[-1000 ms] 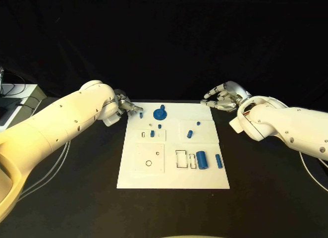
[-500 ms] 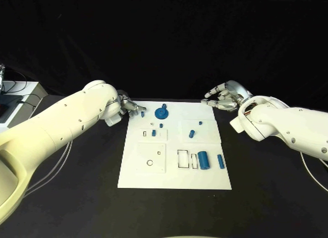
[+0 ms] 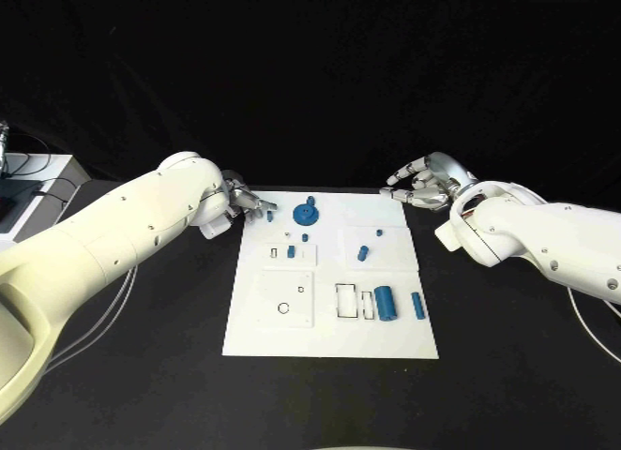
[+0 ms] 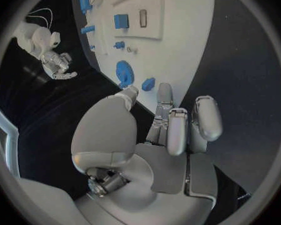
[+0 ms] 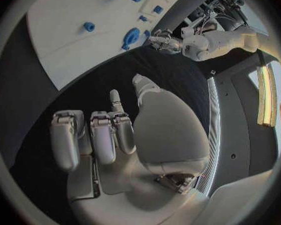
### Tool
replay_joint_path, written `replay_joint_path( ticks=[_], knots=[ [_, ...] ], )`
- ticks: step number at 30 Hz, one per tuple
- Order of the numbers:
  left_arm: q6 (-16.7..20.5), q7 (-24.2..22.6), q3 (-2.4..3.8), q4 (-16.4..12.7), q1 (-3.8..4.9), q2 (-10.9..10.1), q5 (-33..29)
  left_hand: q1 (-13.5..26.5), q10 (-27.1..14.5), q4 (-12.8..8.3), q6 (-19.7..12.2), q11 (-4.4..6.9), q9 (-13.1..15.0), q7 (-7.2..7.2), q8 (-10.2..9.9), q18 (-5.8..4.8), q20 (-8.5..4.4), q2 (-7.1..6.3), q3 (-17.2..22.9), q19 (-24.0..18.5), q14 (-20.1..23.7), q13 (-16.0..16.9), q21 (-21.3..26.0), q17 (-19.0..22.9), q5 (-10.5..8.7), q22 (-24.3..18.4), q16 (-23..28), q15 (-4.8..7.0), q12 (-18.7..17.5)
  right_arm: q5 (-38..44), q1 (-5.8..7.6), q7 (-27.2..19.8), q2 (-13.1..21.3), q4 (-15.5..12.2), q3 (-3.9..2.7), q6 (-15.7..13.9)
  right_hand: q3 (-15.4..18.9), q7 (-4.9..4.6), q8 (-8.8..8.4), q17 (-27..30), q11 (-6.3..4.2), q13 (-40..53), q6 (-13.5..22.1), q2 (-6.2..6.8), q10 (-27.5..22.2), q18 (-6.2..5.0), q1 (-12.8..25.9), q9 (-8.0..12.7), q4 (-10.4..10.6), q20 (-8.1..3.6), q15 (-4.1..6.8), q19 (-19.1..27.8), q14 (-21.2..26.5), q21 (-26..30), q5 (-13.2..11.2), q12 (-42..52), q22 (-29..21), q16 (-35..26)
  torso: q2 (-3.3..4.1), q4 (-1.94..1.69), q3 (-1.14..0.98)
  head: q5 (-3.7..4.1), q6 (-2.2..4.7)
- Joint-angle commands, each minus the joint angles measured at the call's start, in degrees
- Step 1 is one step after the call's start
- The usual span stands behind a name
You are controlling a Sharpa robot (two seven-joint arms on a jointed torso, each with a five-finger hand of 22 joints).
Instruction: Assemble the parts on the task board
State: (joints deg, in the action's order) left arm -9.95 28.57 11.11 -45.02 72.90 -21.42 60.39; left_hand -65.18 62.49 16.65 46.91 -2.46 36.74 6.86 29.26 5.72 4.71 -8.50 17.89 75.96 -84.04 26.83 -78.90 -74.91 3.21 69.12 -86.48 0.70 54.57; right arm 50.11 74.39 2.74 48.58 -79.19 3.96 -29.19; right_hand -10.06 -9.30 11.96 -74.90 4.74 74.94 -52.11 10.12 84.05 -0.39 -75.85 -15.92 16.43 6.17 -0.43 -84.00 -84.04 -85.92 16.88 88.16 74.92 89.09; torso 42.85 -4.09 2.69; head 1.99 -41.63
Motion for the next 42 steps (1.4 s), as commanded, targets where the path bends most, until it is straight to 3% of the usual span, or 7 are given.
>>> replay_joint_path(
  ticks=[1,29,32,37,38,40,42],
  knots=[
    [-1.3,-0.8,-0.05,-0.2,0.11,0.3,-1.0,-2.1,0.2,-0.2,0.3,0.2,-0.1,-0.19,0.4,-0.92,-0.04,0.43,1.4,0.3,-3.3,-0.1,-0.3,-7.1,-0.29,0.2,-0.3,0.57,0.1,0.3,0.01,-0.6,-0.1,0.0,-0.03,0.2,-0.1,0.06,0.37,-11.0,-0.24,13.2,0.5,-0.14,3.9,-0.7,0.3,-0.1,0.0,-0.2,0.23,-4.2,-5.0,0.2,0.2,-0.2,12.0,-0.3,0.05,0.0,0.01,0.04,0.0],
    [-0.7,-1.8,-0.34,-0.7,0.09,0.5,-1.7,-7.9,0.6,-0.4,1.9,1.08,1.1,-1.18,2.5,-1.08,-0.42,0.75,6.6,0.7,-3.5,-0.8,-0.8,-7.7,-0.28,1.2,-0.7,1.27,-0.5,0.3,0.01,-0.4,-0.4,0.4,-0.03,0.5,-0.2,0.06,0.41,-11.0,-0.25,13.2,0.5,-0.15,3.9,-0.69,0.3,-0.1,0.0,-0.21,0.23,-4.2,-5.0,0.2,0.3,-0.2,12.1,-0.3,0.07,-0.03,0.02,-0.11,-0.19],
    [-0.9,-1.9,-0.36,-0.7,0.09,0.5,-1.7,-10.9,0.8,-1.1,1.9,1.61,2.6,-1.77,3.8,-1.11,-0.84,0.57,11.8,0.7,-3.5,-1.2,-0.9,-7.8,-0.28,1.4,-0.7,1.78,-1.1,0.3,0.01,-0.4,-0.4,0.5,-0.03,0.5,-0.2,0.06,0.41,-11.0,-0.25,13.2,0.5,-0.15,3.9,-0.69,0.3,-0.1,0.0,-0.21,0.23,-4.2,-5.0,0.2,0.3,-0.2,12.1,-0.3,0.07,-0.03,0.01,-0.1,-0.2],
    [-1.1,-2.3,-0.39,-0.7,0.09,0.4,-2.2,-11.4,1.7,-5.1,1.5,2.62,8.0,-2.7,7.9,-1.13,-1.5,-2.42,25.7,0.7,-3.6,-2.0,-1.0,-7.9,0.12,1.7,-0.8,2.46,-2.5,0.3,0.0,-0.4,-0.4,0.6,-0.03,0.5,-0.2,0.06,0.41,-11.0,-0.25,13.2,0.5,-0.15,3.9,-0.69,0.3,-0.1,0.0,-0.21,0.23,-4.2,-5.0,0.2,0.3,-0.2,12.1,-0.3,0.09,-0.03,0.01,-0.14,-0.28],
    [-1.1,-2.4,-0.4,-0.7,0.09,0.4,-2.5,-9.6,2.3,-6.5,1.0,2.5,10.2,-2.76,9.4,-1.14,-1.6,-3.98,29.6,0.7,-3.6,-2.2,-1.0,-7.9,3.0,1.7,-0.8,2.59,-2.8,0.3,0.0,-0.4,-0.5,0.6,-0.03,0.5,-0.2,0.06,0.41,-11.0,-0.25,13.2,0.5,-0.15,3.9,-0.69,0.3,-0.1,0.0,-0.21,0.23,-4.2,-5.0,0.2,0.3,-0.2,12.1,-0.3,0.07,-0.04,0.0,-0.18,-0.28],
    [-1.0,-2.6,-0.41,-0.7,0.09,0.4,-3.0,-7.0,2.8,-8.2,0.6,2.56,12.3,-2.74,10.6,-1.14,-1.65,-4.94,32.4,0.7,-3.6,-2.3,-1.1,-8.1,6.89,1.8,-0.8,2.63,-3.0,0.3,0.0,-0.4,-0.5,0.7,-0.03,0.5,-0.2,0.06,0.41,-11.0,-0.25,13.2,0.5,-0.15,3.9,-0.69,0.3,-0.1,0.0,-0.21,0.23,-4.2,-5.0,0.2,0.3,-0.2,12.1,-0.3,0.05,-0.06,-0.02,-0.19,-0.31],
    [-1.0,-2.8,-0.43,-0.7,0.08,0.4,-3.3,-5.7,3.0,-9.4,0.6,2.6,13.3,-2.77,10.9,-1.16,-1.69,-5.02,33.4,0.8,-3.7,-2.3,-1.1,-8.3,8.15,1.9,-0.9,2.68,-3.1,0.3,0.0,-0.4,-0.5,0.7,-0.03,0.5,-0.2,0.06,0.41,-11.0,-0.25,13.2,0.5,-0.15,3.9,-0.69,0.3,-0.1,0.0,-0.21,0.23,-4.2,-5.0,0.2,0.3,-0.2,12.1,-0.3,0.05,-0.06,-0.02,-0.27,-0.2]
  ],
)
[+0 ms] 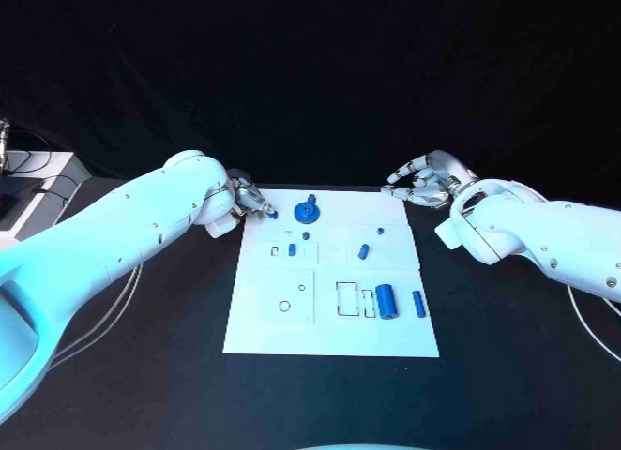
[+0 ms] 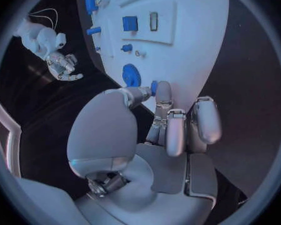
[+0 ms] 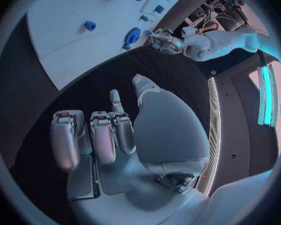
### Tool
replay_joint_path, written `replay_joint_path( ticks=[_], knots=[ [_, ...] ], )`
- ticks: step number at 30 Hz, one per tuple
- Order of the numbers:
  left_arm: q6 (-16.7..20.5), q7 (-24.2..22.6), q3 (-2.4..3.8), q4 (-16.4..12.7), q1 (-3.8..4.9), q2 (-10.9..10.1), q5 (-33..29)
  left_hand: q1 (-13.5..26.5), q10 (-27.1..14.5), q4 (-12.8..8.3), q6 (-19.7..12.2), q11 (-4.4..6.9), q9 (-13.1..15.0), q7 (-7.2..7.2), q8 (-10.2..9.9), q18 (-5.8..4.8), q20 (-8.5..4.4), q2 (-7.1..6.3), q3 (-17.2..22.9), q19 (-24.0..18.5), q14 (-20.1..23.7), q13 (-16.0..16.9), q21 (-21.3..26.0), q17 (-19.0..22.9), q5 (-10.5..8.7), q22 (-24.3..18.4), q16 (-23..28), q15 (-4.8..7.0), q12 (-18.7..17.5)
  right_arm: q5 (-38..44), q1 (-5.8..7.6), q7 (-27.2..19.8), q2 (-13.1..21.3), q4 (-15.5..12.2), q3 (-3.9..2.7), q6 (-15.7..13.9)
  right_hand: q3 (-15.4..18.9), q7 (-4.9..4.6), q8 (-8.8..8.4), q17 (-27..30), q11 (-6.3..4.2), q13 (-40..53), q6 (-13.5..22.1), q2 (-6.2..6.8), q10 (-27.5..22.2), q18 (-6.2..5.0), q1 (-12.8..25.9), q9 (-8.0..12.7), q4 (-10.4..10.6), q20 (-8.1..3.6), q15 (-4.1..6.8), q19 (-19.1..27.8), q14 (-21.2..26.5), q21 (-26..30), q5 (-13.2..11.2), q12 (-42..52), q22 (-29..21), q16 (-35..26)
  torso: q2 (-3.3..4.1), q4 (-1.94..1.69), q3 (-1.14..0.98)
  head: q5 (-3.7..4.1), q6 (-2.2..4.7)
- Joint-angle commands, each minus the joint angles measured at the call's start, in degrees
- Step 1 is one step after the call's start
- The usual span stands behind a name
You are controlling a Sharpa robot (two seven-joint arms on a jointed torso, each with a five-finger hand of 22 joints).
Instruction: Assemble the parts on the task board
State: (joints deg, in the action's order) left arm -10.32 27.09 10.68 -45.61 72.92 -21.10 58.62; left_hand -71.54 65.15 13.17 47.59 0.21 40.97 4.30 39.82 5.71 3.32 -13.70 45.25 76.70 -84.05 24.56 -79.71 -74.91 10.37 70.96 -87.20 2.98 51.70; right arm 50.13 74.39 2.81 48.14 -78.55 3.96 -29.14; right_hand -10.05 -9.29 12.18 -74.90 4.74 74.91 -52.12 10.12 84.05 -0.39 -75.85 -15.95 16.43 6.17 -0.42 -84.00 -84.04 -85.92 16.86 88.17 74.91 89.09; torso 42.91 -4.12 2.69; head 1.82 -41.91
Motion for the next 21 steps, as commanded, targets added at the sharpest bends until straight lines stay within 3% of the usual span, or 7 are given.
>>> replay_joint_path(
  ticks=[1,11,15,16,17,18,21],
  knots=[
    [-0.6,-1.3,-0.01,-0.2,0.07,0.1,-1.7,1.0,0.4,-6.2,-0.1,-0.05,9.3,-0.22,0.4,-1.15,-0.31,0.18,6.3,0.1,-3.7,0.0,-0.3,-8.4,1.17,0.1,-0.2,0.41,-0.3,0.3,0.0,-0.5,-0.1,0.1,-0.03,0.5,-0.2,0.06,0.19,-11.0,-0.25,13.3,0.5,-0.15,3.9,-0.69,0.3,-0.1,0.0,-0.21,0.23,-4.2,-5.0,0.2,0.3,-0.2,12.1,-0.3,-0.02,-0.04,-0.03,-0.14,0.16],
    [0.0,-1.4,-0.06,-1.2,0.03,-0.5,-3.6,3.0,0.8,-7.9,0.3,0.06,10.5,-0.29,0.6,-1.19,-0.41,0.21,7.5,0.2,-3.9,0.0,-0.5,-8.9,3.58,0.3,-0.4,0.52,-0.4,0.3,-0.01,-0.5,-0.2,0.3,-0.03,0.5,-0.2,0.06,0.19,-11.0,-0.25,13.3,0.5,-0.15,3.9,-0.69,0.3,-0.1,0.0,-0.21,0.23,-4.2,-5.0,0.2,0.3,-0.2,12.1,-0.3,-0.03,-0.01,0.01,-0.3,0.29],
    [0.5,-1.0,-0.06,-2.7,0.01,-1.3,-5.1,4.4,1.6,-9.7,1.3,0.27,11.4,-0.45,0.4,-1.34,-0.61,-0.11,7.8,0.8,-4.3,0.1,-1.0,-9.7,8.45,1.1,-0.8,0.76,-0.5,0.2,-0.01,-0.5,-0.1,0.3,-0.03,0.5,-0.2,0.06,0.19,-11.0,-0.25,13.3,0.5,-0.15,3.9,-0.69,0.3,-0.1,0.0,-0.21,0.23,-4.2,-5.0,0.2,0.3,-0.2,12.1,-0.3,-0.09,0.0,-0.04,-0.35,0.27],
    [0.8,-0.7,-0.06,-3.4,0.0,-1.7,-5.4,4.9,2.1,-10.5,1.9,0.45,11.6,-0.6,0.2,-1.46,-0.76,-0.29,7.5,1.3,-4.6,0.1,-1.3,-10.5,10.85,1.7,-1.1,0.92,-0.6,0.2,-0.01,-0.5,-0.1,0.3,-0.03,0.5,-0.2,0.06,0.19,-11.0,-0.25,13.3,0.5,-0.15,3.9,-0.69,0.3,-0.1,0.0,-0.21,0.23,-4.2,-5.0,0.2,0.3,-0.2,12.1,-0.3,-0.11,0.01,-0.05,-0.38,0.29],
    [1.2,-0.4,-0.06,-4.2,-0.01,-2.2,-5.6,5.1,2.4,-10.9,2.2,0.54,11.7,-0.68,0.0,-1.57,-0.86,-0.41,7.2,1.6,-4.7,0.0,-1.5,-10.9,11.92,2.1,-1.2,1.01,-0.7,0.2,-0.02,-0.5,-0.1,0.3,-0.02,0.5,-0.2,0.06,0.19,-11.0,-0.25,13.3,0.5,-0.15,3.9,-0.69,0.3,-0.1,0.0,-0.21,0.23,-4.2,-5.0,0.2,0.3,-0.2,12.1,-0.3,-0.11,0.02,-0.07,-0.43,0.34],
    [1.7,0.0,-0.06,-5.8,-0.03,-3.1,-5.9,5.4,3.2,-11.5,2.9,0.76,11.9,-0.86,-0.3,-1.87,-1.08,-0.67,6.2,2.7,-4.8,0.0,-2.3,-11.3,14.91,3.4,-1.3,1.22,-0.8,0.2,-0.02,-0.5,0.0,0.3,-0.02,0.6,-0.2,0.06,0.19,-11.0,-0.25,13.3,0.5,-0.15,3.9,-0.69,0.3,-0.1,0.0,-0.21,0.23,-4.2,-5.0,0.2,0.3,-0.2,12.1,-0.3,-0.13,0.01,-0.07,-0.47,0.33],
    [3.0,0.4,-0.1,-9.1,-0.16,-4.9,-5.7,5.8,4.0,-12.1,3.8,1.01,12.2,-1.13,-1.1,-2.15,-1.34,-0.58,4.7,3.6,-5.1,0.0,-3.0,-12.1,18.72,4.6,-1.6,1.47,-1.2,0.2,-0.04,-0.5,0.1,0.3,-0.02,0.6,-0.2,0.06,0.19,-11.0,-0.25,13.3,0.5,-0.15,3.9,-0.69,0.3,-0.1,0.0,-0.21,0.23,-4.2,-5.0,0.2,0.3,-0.2,12.1,-0.3,-0.23,-0.12,-0.04,-0.38,0.28]
  ],
)
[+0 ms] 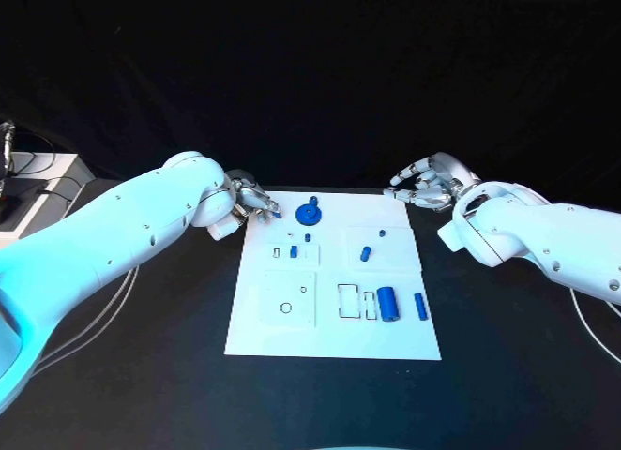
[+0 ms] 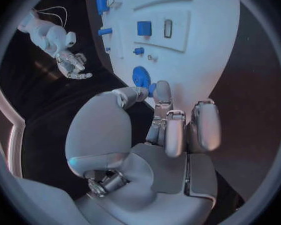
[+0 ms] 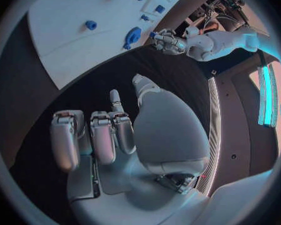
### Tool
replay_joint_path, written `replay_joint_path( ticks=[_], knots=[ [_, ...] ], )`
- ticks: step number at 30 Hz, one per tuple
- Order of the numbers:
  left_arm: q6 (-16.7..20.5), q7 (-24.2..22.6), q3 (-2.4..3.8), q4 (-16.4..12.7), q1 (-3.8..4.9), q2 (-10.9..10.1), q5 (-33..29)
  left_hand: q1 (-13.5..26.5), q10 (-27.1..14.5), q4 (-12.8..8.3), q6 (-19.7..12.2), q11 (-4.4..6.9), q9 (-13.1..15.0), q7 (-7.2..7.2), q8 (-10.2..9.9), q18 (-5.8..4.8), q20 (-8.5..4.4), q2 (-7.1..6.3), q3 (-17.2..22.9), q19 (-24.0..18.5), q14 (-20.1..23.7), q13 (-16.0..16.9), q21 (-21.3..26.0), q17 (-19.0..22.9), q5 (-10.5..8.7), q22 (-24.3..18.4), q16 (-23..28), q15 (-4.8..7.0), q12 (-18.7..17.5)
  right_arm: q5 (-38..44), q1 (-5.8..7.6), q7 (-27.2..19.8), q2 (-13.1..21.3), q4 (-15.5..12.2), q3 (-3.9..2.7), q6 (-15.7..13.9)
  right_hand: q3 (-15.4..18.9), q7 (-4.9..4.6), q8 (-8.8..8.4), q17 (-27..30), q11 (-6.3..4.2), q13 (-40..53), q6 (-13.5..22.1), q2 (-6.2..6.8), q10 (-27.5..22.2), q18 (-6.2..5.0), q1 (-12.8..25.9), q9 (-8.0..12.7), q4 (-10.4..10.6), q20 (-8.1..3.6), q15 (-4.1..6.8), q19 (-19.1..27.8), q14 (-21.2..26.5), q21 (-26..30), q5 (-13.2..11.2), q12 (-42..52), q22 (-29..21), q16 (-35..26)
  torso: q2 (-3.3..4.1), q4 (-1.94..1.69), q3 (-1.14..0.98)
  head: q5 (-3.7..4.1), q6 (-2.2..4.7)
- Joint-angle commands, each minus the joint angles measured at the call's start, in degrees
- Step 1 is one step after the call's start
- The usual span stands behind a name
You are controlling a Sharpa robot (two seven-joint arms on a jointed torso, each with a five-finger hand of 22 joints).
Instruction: Assemble the parts on the task board
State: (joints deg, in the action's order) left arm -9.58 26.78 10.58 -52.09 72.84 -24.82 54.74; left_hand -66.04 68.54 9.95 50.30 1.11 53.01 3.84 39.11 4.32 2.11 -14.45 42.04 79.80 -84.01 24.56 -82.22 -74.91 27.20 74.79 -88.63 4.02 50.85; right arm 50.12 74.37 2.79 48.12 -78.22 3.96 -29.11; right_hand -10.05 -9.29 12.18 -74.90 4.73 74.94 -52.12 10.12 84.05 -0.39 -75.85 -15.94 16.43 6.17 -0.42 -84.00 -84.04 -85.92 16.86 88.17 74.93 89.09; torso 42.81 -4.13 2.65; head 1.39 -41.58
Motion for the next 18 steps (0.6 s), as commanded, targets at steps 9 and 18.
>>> replay_joint_path(
  ticks=[9,18],
  knots=[
    [8.4,0.6,-1.45,-13.3,-1.28,-7.6,0.4,0.4,1.1,-9.1,1.7,0.3,0.3,-0.86,-0.7,-0.97,-0.24,0.19,7.5,1.1,-5.2,0.0,-0.9,-12.4,3.19,1.7,-0.3,0.58,-0.4,0.1,-0.1,-0.5,0.8,-0.3,-0.01,0.5,-0.3,0.06,0.31,-10.9,-0.26,13.2,0.5,-0.15,3.9,-0.72,0.3,-0.1,0.0,-0.23,0.25,-4.1,-5.0,0.3,0.5,-0.2,12.0,-0.4,-0.85,-0.48,-0.22,-0.01,-0.64],
    [12.9,1.0,-2.07,-22.3,-4.3,-12.6,5.9,0.5,1.5,-9.1,2.1,0.42,0.4,-1.0,-0.7,-1.06,-0.31,0.32,7.6,1.3,-5.3,0.0,-1.1,-12.7,3.48,2.1,-0.4,0.67,-0.5,0.0,-0.28,-0.4,1.4,-0.6,0.04,0.6,-0.3,0.06,0.31,-10.9,-0.26,13.2,0.5,-0.15,3.9,-0.72,0.3,-0.1,0.0,-0.23,0.25,-4.1,-5.0,0.3,0.5,-0.2,12.0,-0.4,-1.68,-0.83,-0.41,-0.07,-1.35]
  ],
)
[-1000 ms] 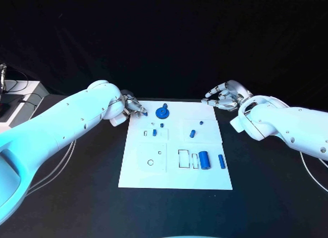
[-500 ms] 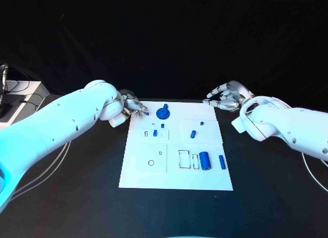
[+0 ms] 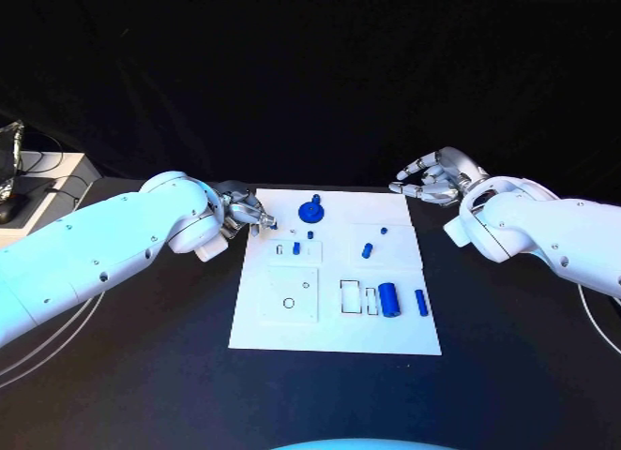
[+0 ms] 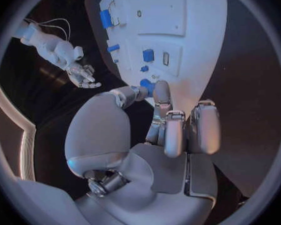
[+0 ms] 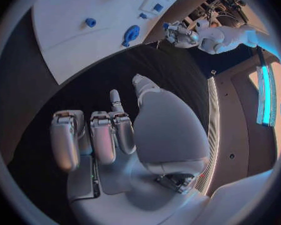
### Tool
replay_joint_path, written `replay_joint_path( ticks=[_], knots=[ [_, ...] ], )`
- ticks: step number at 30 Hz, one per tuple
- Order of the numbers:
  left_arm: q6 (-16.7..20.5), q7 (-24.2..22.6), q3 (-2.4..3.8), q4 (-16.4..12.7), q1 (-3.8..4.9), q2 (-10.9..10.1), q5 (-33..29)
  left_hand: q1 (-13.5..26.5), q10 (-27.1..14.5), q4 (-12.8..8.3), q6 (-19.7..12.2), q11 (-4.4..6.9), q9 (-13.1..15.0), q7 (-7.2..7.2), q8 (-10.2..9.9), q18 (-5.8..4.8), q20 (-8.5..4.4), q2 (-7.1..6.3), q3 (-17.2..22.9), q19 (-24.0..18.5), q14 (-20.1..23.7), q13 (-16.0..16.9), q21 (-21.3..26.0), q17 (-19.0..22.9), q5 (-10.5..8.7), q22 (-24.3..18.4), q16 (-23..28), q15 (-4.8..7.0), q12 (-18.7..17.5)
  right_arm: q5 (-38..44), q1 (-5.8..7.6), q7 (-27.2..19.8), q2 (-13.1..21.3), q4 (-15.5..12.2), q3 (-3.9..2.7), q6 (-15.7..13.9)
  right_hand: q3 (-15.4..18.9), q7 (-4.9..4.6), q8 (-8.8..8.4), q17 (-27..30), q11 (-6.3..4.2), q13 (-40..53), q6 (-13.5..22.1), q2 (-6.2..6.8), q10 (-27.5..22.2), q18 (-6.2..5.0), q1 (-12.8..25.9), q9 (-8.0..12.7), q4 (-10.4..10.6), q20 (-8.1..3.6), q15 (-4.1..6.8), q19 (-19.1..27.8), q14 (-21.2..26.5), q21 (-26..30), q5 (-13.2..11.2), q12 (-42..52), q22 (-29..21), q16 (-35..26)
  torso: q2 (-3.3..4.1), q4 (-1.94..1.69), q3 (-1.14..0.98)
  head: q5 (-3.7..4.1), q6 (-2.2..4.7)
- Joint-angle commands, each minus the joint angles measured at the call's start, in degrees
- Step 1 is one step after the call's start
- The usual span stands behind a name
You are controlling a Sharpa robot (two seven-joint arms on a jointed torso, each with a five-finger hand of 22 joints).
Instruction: Assemble the parts on the task board
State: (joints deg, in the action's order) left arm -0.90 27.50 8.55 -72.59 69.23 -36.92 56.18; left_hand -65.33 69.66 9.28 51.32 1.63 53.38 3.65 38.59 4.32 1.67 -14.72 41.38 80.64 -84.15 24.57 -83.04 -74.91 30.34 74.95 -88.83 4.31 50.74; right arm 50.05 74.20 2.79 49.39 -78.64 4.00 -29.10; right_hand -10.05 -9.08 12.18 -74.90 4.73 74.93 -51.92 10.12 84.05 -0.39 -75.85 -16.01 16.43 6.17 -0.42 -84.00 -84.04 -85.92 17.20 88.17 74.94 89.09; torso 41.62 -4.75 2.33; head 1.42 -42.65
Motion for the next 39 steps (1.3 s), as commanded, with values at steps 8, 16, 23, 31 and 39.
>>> replay_joint_path(
  ticks=[8,16,23,31,39],
  knots=[
    [4.8,0.5,-0.12,-4.6,-3.17,-1.5,7.0,-0.2,0.6,-8.4,1.2,-0.03,0.0,-0.89,-0.1,-1.12,0.08,0.67,8.4,0.7,-5.2,-0.1,-0.5,-12.7,0.4,2.2,-0.3,0.44,-0.3,0.1,-0.37,-0.4,0.1,-0.2,0.04,0.6,-0.3,-0.14,0.35,-10.9,-0.27,13.3,0.4,-0.12,4.0,-0.71,0.4,-0.1,0.0,-0.23,0.25,-4.1,-5.0,0.3,0.2,-0.2,12.0,-0.4,-1.01,-0.16,-0.1,-0.37,-0.78],
    [-0.4,0.9,-0.12,-4.0,-3.65,-0.8,6.5,-0.1,0.6,-8.4,1.3,-0.02,0.1,-0.9,-0.1,-1.06,0.07,0.68,8.5,0.5,-5.2,-0.1,-0.4,-12.6,0.38,1.9,-0.2,0.46,-0.4,0.1,-0.47,-0.3,0.0,-0.2,0.06,0.7,-0.3,-0.14,0.35,-10.9,-0.27,13.3,0.4,-0.12,4.0,-0.71,0.4,-0.1,0.0,-0.23,0.25,-4.1,-5.0,0.3,0.2,-0.2,12.0,-0.4,-0.76,-0.13,-0.19,-0.3,-0.87],
    [-4.2,1.1,-0.07,-2.7,-3.69,0.2,6.4,-0.1,0.5,-8.4,1.2,-0.02,0.1,-0.89,-0.2,-0.97,0.05,0.69,8.6,0.3,-5.1,-0.1,-0.2,-12.4,0.25,1.6,-0.1,0.47,-0.5,0.1,-0.48,-0.3,0.0,-0.2,0.06,0.7,-0.3,-0.14,0.38,-10.9,-0.27,13.3,0.4,-0.11,4.0,-0.7,0.4,-0.1,0.0,-0.24,0.26,-4.2,-5.0,0.2,0.2,-0.2,12.0,-0.4,-0.8,-0.22,-0.14,-0.08,-1.25],
    [-7.7,1.3,-0.04,-0.7,-3.62,1.2,6.4,-0.1,0.4,-8.5,1.2,-0.04,0.1,-0.86,-0.3,-0.9,0.04,0.72,8.6,0.0,-5.1,-0.2,0.0,-12.4,0.04,1.3,-0.1,0.47,-0.6,0.1,-0.48,-0.3,0.0,-0.2,0.06,0.6,-0.3,-0.14,0.38,-10.9,-0.27,13.3,0.4,-0.11,4.0,-0.7,0.4,-0.1,0.0,-0.24,0.26,-4.2,-5.0,0.2,0.2,-0.2,12.0,-0.4,-0.83,-0.21,-0.13,-0.01,-1.58],
    [-8.2,1.4,-0.01,0.7,-3.52,2.2,7.1,-0.1,0.4,-8.5,1.1,-0.06,0.1,-0.85,-0.4,-0.82,0.03,0.72,8.7,-0.2,-5.1,-0.2,0.2,-12.3,-0.07,0.9,-0.1,0.47,-0.7,0.1,-0.49,-0.3,-0.1,-0.2,0.06,0.7,-0.3,-0.14,0.38,-10.9,-0.27,13.3,0.4,-0.11,4.0,-0.7,0.4,-0.1,0.0,-0.24,0.26,-4.2,-5.0,0.2,0.2,-0.2,12.0,-0.4,-0.81,-0.18,-0.09,0.12,-1.57]
  ],
)
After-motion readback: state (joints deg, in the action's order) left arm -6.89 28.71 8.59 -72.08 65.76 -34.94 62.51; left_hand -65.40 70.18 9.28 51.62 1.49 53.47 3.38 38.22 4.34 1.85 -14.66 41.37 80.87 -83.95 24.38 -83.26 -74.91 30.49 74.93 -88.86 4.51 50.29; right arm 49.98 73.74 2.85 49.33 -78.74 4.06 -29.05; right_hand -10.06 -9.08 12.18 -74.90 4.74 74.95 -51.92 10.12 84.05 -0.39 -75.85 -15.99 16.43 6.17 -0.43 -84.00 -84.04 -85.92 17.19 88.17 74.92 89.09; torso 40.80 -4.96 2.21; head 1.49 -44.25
